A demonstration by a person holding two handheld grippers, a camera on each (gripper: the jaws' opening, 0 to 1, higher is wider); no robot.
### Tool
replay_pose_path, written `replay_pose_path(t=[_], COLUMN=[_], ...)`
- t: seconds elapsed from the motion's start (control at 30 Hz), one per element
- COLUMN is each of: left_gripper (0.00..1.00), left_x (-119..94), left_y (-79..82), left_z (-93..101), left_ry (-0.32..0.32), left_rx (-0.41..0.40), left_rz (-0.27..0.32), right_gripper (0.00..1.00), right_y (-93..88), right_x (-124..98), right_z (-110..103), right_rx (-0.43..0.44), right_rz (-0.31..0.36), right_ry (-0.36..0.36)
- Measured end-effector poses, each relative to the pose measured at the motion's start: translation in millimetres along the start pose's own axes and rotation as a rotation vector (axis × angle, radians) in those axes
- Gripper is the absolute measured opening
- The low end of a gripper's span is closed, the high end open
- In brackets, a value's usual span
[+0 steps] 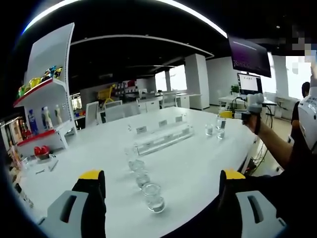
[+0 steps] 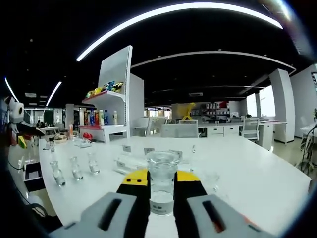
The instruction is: Identify the label on the chemical reagent bottle, grasp the chemical reagent bottle, and place it in the designated position on the reagent rack
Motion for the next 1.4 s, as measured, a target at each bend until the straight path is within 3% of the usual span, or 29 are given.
replay_pose_path(t=[0.57,1.07,1.4], left_gripper=[0.95,0.95,0.95], left_x=[-0.7,-5.7,-8.2], left_y=[-3.6,-0.9,0.9], left_z=[-8.3,-16.2,-18.6], left_ry=[0.002,0.012,0.018], left_rx=[-0.013,-0.008,-0.004], left_rz=[0.004,0.003,0.002], right_gripper=[0.14,0.14,0.14], right_y=[39.0,50.4,53.7], right_x=[48.2,80.0,98.1], right_z=[-32.1,-67.4,-77.9], right_rx=[0.025,0.018,0.026], right_rz=[0.001,0.001,-0.005], right_ry=[0.056,0.105,0.117])
Point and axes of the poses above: the point that each gripper's makers call its tool centre point, and the gripper's own axes: x roughly forward along the fingers, z roughly to its right, y roughly out of its top, the point moved 4 cm from there along -x, roughly backward along the fingers, and after that the axes turned 14 degrees about -y, right-handed, at the moved point
